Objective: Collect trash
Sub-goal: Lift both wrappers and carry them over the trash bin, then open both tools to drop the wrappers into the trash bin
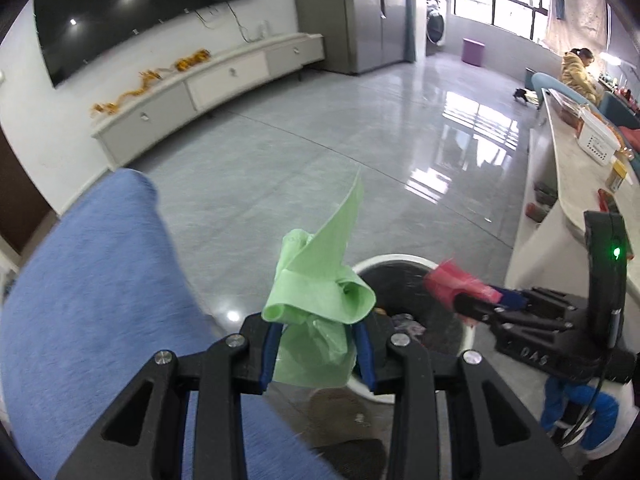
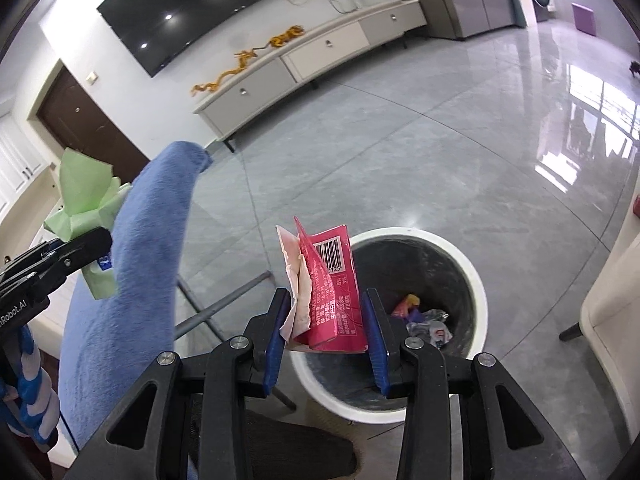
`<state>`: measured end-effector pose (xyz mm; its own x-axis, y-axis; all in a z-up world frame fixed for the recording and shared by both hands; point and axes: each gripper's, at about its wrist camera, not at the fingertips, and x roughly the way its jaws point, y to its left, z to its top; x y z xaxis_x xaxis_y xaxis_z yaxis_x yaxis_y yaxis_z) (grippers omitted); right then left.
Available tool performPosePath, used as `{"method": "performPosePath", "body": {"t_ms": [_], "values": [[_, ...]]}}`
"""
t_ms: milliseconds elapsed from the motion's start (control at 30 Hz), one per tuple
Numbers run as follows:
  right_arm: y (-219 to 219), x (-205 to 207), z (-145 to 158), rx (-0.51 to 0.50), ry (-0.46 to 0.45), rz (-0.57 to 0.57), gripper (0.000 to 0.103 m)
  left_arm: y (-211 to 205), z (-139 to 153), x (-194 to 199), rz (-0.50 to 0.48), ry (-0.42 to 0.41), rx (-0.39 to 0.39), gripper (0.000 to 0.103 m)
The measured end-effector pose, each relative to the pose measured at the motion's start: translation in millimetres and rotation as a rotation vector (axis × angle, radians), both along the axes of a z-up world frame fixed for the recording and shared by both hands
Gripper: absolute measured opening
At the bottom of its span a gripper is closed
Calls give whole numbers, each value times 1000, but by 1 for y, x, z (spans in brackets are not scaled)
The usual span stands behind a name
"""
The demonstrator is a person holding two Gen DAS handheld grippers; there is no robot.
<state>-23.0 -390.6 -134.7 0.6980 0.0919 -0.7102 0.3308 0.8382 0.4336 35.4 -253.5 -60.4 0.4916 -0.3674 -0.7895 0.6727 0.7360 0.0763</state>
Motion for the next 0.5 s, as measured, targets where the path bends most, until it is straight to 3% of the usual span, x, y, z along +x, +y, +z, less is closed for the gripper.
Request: {"method": "performPosePath", "body": {"t_ms": [167,300,500], "values": [[-13,11,-12,6,16,-19,38,-25,-16,12,-23,90,-24,34],[-19,17,-23,11,38,-28,38,-40,-24,16,-35,136,-50,54],[-23,11,-31,23,58,-50,44,-42,-26,17,-45,155,-58,55]]}}
